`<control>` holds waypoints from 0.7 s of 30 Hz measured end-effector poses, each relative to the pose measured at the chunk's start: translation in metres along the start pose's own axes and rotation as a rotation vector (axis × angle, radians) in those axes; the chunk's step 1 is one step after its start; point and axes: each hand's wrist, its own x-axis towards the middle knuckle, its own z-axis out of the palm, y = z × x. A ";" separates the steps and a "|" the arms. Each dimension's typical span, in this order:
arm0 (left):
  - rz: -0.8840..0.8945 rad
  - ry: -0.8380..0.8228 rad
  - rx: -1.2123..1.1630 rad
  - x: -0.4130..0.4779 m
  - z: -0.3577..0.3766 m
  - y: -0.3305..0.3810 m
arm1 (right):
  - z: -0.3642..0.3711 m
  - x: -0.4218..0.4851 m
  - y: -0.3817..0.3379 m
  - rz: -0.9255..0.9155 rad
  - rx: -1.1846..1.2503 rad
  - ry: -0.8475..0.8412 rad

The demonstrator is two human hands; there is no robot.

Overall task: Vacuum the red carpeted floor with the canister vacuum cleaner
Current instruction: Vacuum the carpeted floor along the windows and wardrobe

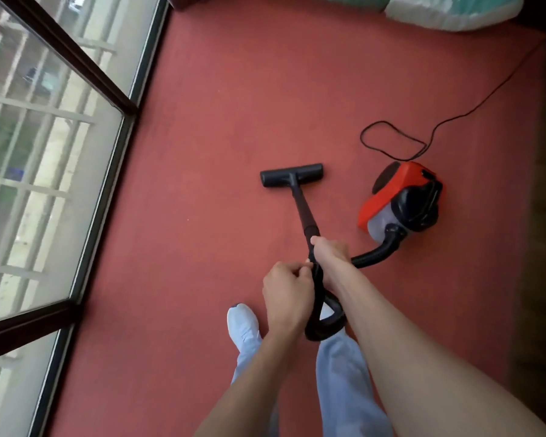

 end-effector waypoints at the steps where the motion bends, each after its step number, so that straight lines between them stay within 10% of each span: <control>1: -0.036 0.017 -0.002 -0.002 -0.005 -0.001 | 0.000 -0.004 0.008 0.019 -0.013 0.010; 21: -0.093 0.005 0.093 -0.023 -0.034 -0.022 | 0.017 -0.015 0.051 0.077 0.022 0.050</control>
